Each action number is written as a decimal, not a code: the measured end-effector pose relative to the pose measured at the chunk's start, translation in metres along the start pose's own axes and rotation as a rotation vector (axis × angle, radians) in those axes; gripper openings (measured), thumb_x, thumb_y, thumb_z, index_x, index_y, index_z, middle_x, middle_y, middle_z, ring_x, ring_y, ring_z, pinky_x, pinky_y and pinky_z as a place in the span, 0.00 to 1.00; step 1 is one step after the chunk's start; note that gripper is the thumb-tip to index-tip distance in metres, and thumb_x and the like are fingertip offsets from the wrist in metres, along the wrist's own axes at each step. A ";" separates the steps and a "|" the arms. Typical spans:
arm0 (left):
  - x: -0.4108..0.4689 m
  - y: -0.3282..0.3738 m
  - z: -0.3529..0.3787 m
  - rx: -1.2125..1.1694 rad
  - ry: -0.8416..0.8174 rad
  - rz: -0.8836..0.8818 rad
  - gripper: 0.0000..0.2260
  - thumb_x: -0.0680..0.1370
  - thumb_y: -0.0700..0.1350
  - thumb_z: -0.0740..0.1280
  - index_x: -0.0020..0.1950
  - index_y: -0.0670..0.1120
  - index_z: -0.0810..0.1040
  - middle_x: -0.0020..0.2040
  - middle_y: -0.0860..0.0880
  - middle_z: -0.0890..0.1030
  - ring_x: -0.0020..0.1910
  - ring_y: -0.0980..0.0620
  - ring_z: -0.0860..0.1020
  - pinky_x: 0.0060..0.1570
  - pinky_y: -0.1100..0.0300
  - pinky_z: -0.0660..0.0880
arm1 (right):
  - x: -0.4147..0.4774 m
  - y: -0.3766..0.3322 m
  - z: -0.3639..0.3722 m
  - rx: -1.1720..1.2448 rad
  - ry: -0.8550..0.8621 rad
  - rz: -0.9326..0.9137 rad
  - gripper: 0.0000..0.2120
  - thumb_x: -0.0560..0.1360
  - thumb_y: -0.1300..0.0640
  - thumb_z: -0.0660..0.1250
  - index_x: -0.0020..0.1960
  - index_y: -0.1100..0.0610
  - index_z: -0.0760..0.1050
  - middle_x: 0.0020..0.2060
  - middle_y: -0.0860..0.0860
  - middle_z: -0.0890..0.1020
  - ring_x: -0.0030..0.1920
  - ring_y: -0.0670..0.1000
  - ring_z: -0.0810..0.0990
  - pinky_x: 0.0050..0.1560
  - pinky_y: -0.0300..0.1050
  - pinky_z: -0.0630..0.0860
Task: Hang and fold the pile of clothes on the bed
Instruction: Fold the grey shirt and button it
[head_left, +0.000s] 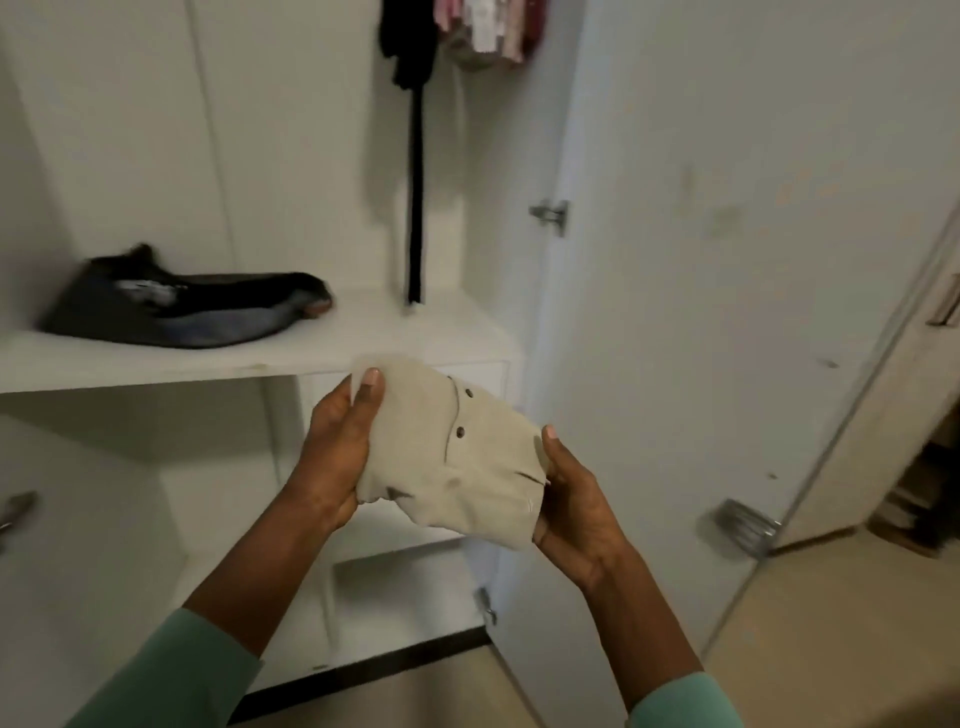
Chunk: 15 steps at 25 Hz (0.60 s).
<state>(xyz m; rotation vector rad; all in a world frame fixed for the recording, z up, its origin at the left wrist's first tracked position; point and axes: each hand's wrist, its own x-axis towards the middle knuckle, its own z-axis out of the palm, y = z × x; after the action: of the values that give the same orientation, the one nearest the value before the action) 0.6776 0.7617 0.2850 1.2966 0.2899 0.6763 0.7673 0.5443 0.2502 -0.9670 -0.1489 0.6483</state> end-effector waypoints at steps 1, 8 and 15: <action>0.012 0.011 -0.024 0.018 0.007 0.015 0.16 0.83 0.58 0.64 0.63 0.51 0.83 0.58 0.48 0.87 0.58 0.47 0.85 0.57 0.46 0.82 | 0.020 0.012 0.026 0.091 -0.060 0.049 0.23 0.81 0.46 0.69 0.72 0.56 0.78 0.68 0.57 0.81 0.69 0.59 0.79 0.72 0.60 0.74; 0.076 0.076 -0.160 0.199 0.074 0.075 0.18 0.81 0.60 0.64 0.64 0.52 0.82 0.56 0.49 0.87 0.56 0.48 0.85 0.55 0.50 0.83 | 0.126 0.077 0.168 -0.071 -0.291 0.027 0.14 0.80 0.51 0.69 0.61 0.55 0.85 0.64 0.58 0.83 0.65 0.58 0.82 0.72 0.61 0.73; 0.163 0.091 -0.244 0.231 0.376 0.210 0.17 0.81 0.59 0.64 0.66 0.54 0.80 0.55 0.51 0.87 0.51 0.51 0.86 0.46 0.54 0.85 | 0.235 0.103 0.258 0.011 -0.470 0.203 0.14 0.73 0.54 0.76 0.56 0.58 0.87 0.57 0.60 0.86 0.54 0.58 0.86 0.58 0.57 0.83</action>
<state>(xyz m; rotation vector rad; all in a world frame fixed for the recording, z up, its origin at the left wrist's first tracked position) 0.6408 1.0630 0.3332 1.4270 0.5561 1.0938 0.8077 0.9053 0.2773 -0.8111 -0.4654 1.0576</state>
